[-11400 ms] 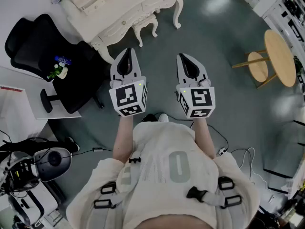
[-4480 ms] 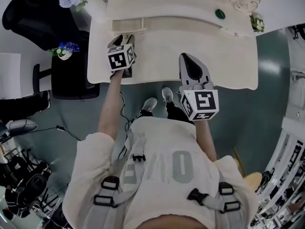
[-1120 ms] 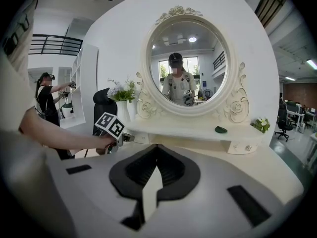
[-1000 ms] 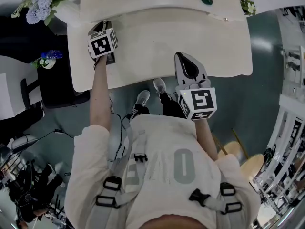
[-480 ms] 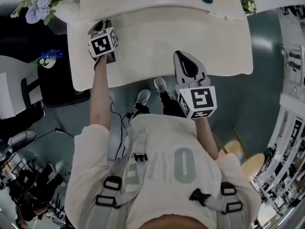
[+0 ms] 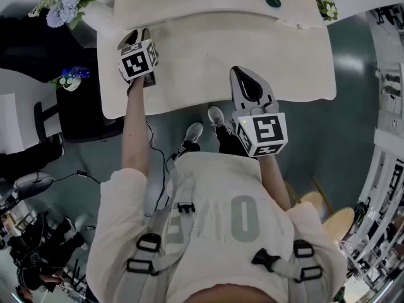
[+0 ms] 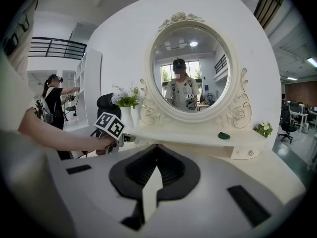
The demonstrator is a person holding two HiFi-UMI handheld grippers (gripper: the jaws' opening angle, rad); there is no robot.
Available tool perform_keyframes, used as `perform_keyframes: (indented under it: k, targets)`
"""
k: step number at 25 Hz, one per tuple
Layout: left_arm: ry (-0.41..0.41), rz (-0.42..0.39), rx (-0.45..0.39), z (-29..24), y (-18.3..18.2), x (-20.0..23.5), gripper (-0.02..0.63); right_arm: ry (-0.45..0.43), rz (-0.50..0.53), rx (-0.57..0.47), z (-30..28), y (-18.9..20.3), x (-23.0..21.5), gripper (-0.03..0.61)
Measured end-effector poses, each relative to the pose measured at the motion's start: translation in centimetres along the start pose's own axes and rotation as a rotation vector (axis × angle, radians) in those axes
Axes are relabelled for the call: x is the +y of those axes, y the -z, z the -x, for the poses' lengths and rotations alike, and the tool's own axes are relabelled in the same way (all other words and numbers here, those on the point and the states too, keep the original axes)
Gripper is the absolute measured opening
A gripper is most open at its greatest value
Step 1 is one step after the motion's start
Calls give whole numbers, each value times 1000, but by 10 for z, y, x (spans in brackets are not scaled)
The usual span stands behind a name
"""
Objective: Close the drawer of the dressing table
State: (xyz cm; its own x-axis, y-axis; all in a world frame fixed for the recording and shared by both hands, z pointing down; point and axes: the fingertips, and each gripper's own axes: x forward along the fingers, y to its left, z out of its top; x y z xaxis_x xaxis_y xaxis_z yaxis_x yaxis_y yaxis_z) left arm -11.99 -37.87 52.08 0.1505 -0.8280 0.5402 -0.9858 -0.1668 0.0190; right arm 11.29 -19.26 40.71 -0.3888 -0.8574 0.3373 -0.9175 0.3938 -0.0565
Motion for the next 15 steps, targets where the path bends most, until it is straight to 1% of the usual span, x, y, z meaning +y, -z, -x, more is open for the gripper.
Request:
perform_keyframes:
  k: [3,6,8,11,15]
  targets:
    - [-10,11,-79,27,-21,-4,104,-7,11,-24,4,-7,4,9]
    - [0,-26,-195,63,-53,-19,104,-11,22,-58,7,-18,6,9]
    - [10,-39,-289,93,-79,-31,90,-13,28,-83,9,-26,7,9]
    - [17,-29,-426,141,-114,-48,53,-17,40,-116,11,-38,8,9]
    - [15,-49,-566,201,-137,-71,20,-23,46,-148,14,-51,11,9]
